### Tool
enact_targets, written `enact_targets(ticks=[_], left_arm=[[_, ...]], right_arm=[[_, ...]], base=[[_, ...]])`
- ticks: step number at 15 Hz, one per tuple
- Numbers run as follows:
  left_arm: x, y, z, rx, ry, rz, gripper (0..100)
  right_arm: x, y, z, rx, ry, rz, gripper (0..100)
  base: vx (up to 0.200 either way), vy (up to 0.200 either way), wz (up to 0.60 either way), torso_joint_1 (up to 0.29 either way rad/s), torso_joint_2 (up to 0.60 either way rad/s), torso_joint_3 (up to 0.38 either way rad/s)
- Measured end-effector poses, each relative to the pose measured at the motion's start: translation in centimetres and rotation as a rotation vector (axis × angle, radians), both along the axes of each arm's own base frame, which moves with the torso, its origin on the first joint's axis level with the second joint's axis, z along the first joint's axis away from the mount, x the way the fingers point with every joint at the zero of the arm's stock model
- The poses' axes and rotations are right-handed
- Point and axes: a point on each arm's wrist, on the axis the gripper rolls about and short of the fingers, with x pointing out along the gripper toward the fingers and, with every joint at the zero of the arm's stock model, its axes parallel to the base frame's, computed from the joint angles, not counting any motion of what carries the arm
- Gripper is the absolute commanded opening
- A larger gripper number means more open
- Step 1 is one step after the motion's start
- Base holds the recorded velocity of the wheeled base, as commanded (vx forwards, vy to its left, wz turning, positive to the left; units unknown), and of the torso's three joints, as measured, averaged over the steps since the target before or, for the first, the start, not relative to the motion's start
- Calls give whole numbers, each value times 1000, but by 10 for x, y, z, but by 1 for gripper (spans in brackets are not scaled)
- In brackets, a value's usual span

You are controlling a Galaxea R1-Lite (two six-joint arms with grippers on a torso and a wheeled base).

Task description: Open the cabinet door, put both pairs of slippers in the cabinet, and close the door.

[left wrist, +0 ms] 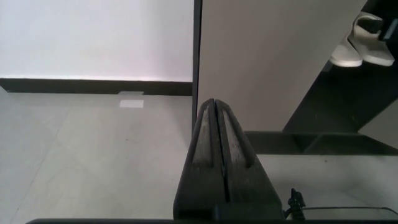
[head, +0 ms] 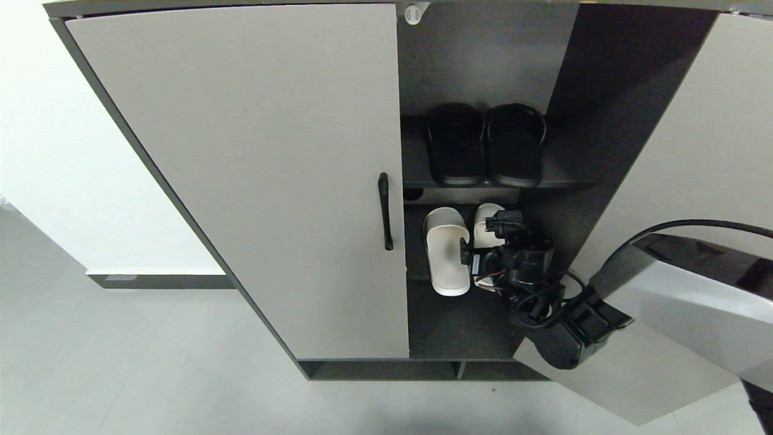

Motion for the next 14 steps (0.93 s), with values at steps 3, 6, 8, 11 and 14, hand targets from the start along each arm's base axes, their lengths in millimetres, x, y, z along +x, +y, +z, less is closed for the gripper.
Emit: enact_targets(ticks=[3,6,8,11,14], left_arm=[[0,0,0,0,0,0,0],[0,0,0,1,0,0,0],[0,0,0,1,0,0,0],[0,0,0,1,0,-1,0],[0,0,0,1,0,-1,0]], right_arm=[[-53,-3,32,17,-10,104,100],[-110,-17,79,61,-70,197,100],[-142,-31,104,75,-90,239,0],[-189,-57,142,97,-119,317,0],[-223,-95,182,122,-217,340,0]], base=[[-200,0,0,2,-1,-1],[-200,0,0,2,2,2],[-200,0,0,-7,5,2],[-200,0,0,1,5,4],[-200,0,0,2,1,2]])
